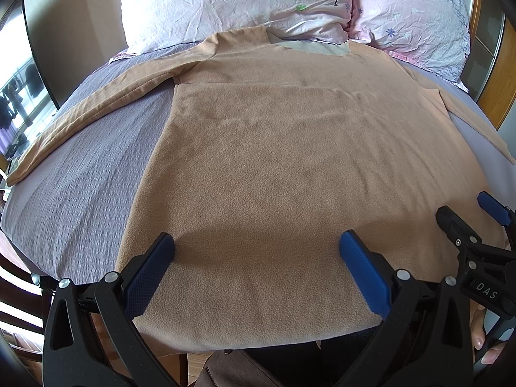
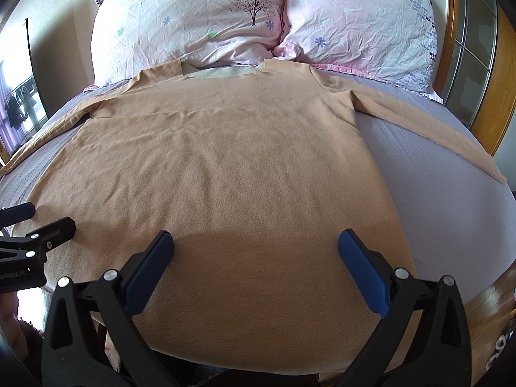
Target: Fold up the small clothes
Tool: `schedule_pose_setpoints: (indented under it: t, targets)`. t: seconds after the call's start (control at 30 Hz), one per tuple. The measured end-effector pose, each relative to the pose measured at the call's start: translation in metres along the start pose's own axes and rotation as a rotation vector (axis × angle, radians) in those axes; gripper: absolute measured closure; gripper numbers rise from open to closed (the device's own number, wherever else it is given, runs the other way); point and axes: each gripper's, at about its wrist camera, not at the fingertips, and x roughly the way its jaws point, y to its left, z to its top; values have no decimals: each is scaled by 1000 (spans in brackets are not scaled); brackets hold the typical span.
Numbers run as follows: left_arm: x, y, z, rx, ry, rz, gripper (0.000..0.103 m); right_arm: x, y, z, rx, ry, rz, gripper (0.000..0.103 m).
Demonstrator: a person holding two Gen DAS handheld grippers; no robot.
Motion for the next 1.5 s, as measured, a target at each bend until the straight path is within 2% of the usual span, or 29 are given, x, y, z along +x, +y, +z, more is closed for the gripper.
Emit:
schedule_pose_setpoints:
  t: [0.37, 0.43, 0.5, 0.57, 0.63, 0.7, 0.77, 0.87, 0.93, 1.03, 1.1, 1.2, 1.23, 1.27, 1.3, 1.33, 1.4, 1.43, 1.5]
  targets:
    - [0, 0, 0, 1, 0, 0, 1, 2, 1, -6, -1, -9, 1, 2]
    - [0, 0, -1, 4, -4, 0, 1, 3, -2, -10, -20, -39, 33, 2]
    - [0, 0, -2, 9, -18, -1, 1, -5, -19, -2, -8, -53, 101, 2]
    - [-2, -1, -4, 15, -32, -4, 1, -13, -56, 8, 108, -88, 126, 2]
    - [-1, 0, -4, 25, -45, -15, 1, -28, -126, 27, 318, -154, 99, 2]
    - [-2, 2, 1, 29, -49, -36, 1, -37, -205, 40, 570, -184, 54, 5]
    - [-1, 5, 8, 21, -65, -81, 1, -39, -264, 42, 756, -185, 30, 21]
    - [-1, 21, 20, -48, -122, -227, 1, -26, -361, 44, 1037, -150, -75, 31]
    - [-3, 38, 28, -113, -202, -323, 1, -15, -394, 43, 1134, -119, -109, 38]
    - [-9, 55, 37, -177, -307, -348, 1, 4, -421, 39, 1237, -79, -102, 41]
    - [-10, 66, 45, -195, -336, -330, 1, 17, -423, 38, 1262, -60, -120, 43]
    - [-5, 86, 54, -239, -342, -339, 1, 25, -425, 41, 1265, -99, -148, 45]
    - [-5, 91, 53, -255, -346, -343, 1, 29, -426, 42, 1266, -110, -151, 55]
    - [-5, 98, 52, -277, -351, -347, 1, 38, -428, 43, 1266, -112, -149, 79]
    - [-4, 108, 51, -306, -355, -349, 1, 48, -434, 45, 1270, -98, -148, 93]
    - [-3, 117, 50, -328, -355, -345, 1, 52, -439, 45, 1277, -92, -144, 98]
    - [-2, 136, 48, -377, -357, -341, 1, 53, -438, 58, 1244, -120, -153, 98]
    - [-2, 147, 47, -404, -361, -347, 1, 47, -424, 81, 1156, -158, -182, 98]
    - [-3, 168, 43, -456, -385, -359, 1, 30, -390, 119, 988, -235, -165, 98]
